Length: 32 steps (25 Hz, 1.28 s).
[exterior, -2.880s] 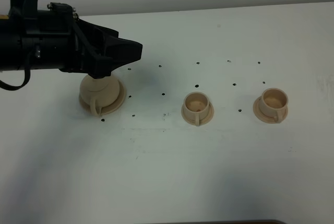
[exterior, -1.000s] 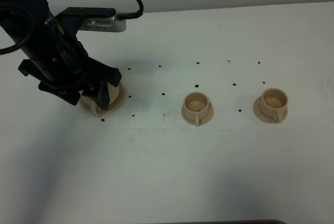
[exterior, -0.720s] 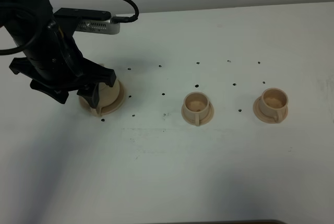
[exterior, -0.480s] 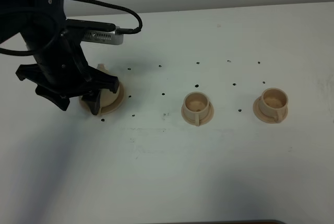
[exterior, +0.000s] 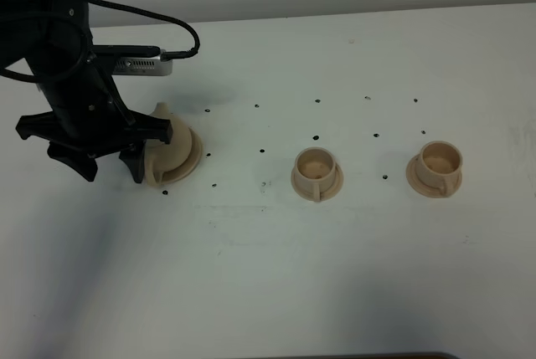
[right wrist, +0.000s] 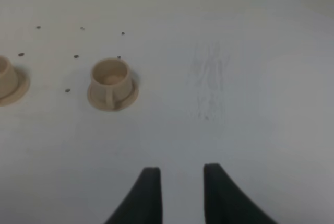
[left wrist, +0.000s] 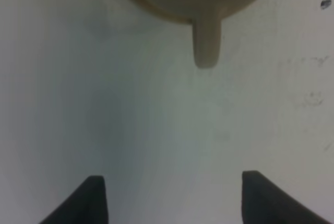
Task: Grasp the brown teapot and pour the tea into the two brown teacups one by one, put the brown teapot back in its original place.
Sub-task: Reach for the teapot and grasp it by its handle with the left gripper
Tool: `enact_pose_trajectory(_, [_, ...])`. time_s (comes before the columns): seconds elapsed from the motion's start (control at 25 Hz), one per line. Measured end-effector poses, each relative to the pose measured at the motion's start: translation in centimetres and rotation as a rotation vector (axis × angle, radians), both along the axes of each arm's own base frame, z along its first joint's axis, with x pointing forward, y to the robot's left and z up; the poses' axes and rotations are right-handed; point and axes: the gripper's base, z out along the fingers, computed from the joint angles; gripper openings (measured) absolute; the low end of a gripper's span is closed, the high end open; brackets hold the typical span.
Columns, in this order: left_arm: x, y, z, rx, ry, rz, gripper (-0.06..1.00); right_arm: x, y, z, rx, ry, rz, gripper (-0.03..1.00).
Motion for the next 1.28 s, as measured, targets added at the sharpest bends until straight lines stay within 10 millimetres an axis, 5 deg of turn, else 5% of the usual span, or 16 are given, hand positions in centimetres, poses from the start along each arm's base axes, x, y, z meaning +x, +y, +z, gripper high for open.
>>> enact_pose_trajectory(0.56, [3.7,-1.1,-2.7,-0.018,-0.032,0.001,0.57,0.0,0.0,0.0,0.001,0.0,0.0,0.19])
enact_pose_trajectory(1.28, [4.2,-1.4,-4.7,-0.023,0.017,-0.01,0.54,0.0,0.0,0.0,0.001,0.0,0.0,0.19])
